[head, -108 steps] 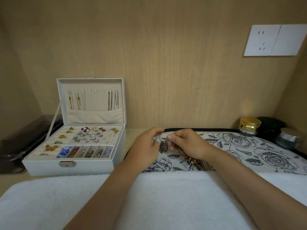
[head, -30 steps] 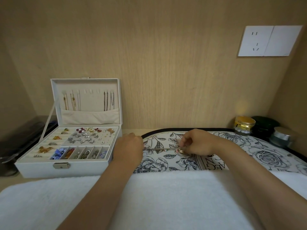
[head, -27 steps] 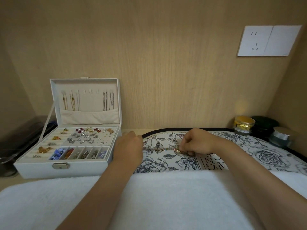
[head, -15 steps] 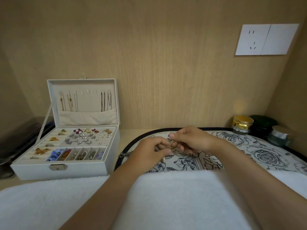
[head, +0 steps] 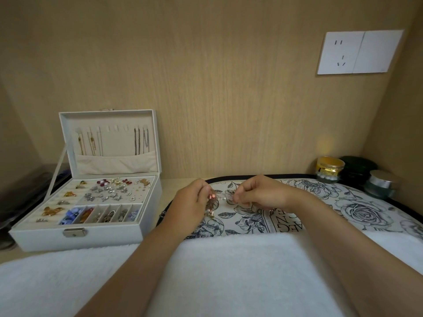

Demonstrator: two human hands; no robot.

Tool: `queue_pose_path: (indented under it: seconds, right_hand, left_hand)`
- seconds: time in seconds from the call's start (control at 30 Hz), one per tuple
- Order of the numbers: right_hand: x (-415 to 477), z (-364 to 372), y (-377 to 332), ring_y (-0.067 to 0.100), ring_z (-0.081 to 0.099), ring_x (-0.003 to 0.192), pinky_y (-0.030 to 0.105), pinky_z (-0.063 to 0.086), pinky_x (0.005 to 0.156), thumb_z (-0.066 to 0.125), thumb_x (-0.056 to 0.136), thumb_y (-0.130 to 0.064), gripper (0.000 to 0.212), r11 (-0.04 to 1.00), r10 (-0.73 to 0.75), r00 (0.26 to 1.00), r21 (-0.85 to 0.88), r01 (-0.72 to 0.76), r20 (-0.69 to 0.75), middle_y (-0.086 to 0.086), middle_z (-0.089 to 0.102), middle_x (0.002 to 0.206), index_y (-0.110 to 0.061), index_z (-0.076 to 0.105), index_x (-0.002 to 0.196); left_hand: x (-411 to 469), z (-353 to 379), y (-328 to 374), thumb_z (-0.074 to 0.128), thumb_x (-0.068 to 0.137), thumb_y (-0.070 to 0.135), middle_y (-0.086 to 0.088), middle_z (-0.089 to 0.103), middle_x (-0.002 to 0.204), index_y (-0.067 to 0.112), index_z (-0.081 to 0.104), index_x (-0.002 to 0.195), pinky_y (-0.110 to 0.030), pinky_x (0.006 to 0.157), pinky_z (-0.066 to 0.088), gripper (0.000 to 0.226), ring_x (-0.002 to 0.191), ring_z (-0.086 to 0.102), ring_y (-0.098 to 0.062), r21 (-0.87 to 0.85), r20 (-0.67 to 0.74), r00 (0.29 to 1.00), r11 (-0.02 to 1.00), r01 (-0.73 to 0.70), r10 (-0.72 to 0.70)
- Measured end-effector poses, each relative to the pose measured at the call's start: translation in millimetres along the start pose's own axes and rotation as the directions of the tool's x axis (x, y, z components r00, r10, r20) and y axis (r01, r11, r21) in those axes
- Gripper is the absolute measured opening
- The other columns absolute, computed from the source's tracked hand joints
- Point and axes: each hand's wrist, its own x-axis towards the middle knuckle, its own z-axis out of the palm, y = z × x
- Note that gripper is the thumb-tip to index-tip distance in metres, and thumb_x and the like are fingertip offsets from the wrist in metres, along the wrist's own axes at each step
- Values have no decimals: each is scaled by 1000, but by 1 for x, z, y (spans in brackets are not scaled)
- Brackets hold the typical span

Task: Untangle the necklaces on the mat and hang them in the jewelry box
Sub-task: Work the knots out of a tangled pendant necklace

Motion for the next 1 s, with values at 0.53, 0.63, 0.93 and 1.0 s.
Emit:
queue_pose_path:
  seconds: [0.53,0.63,0.93,1.0]
  right_hand:
    - [9,6,9,9,63,53,26,45,64,55,98,-40,42,965,53,966,-234,-114,-252,0,63,65,-3,66,81]
    - [5,5,8,6,59,56,26,40,60,51,98,-44,40,918,59,954,-360,-167,-292,-4,70,60,-19,60,68]
    - [10,27,0,15,56,101,27,47,87,60,89,-17,16,847,-206,951,-529,56,-229,-4,62,99,-28,71,88]
    - [8,40,-10,8,59,86,23,46,79,58,84,-8,30,976,-171,979,-157,153,-107,-11,66,89,-36,70,83]
  left_hand:
    - [7,-14,8,53,85,23,8,33,42,13,57,70,-32,71,35,19,63,41,-22,-613,78,969,755,233,-235]
    - [4,-16,15,53,94,17,8,51,45,9,64,79,-29,80,38,20,75,53,-21,-585,43,960,772,248,-276]
    - [1,-3,13,53,99,18,-1,65,64,13,70,87,-41,89,47,21,73,60,-18,-545,144,977,811,211,-157]
    - [1,-3,14,51,100,13,-6,69,71,10,68,88,-36,81,50,21,72,62,-19,-599,174,976,772,212,-133]
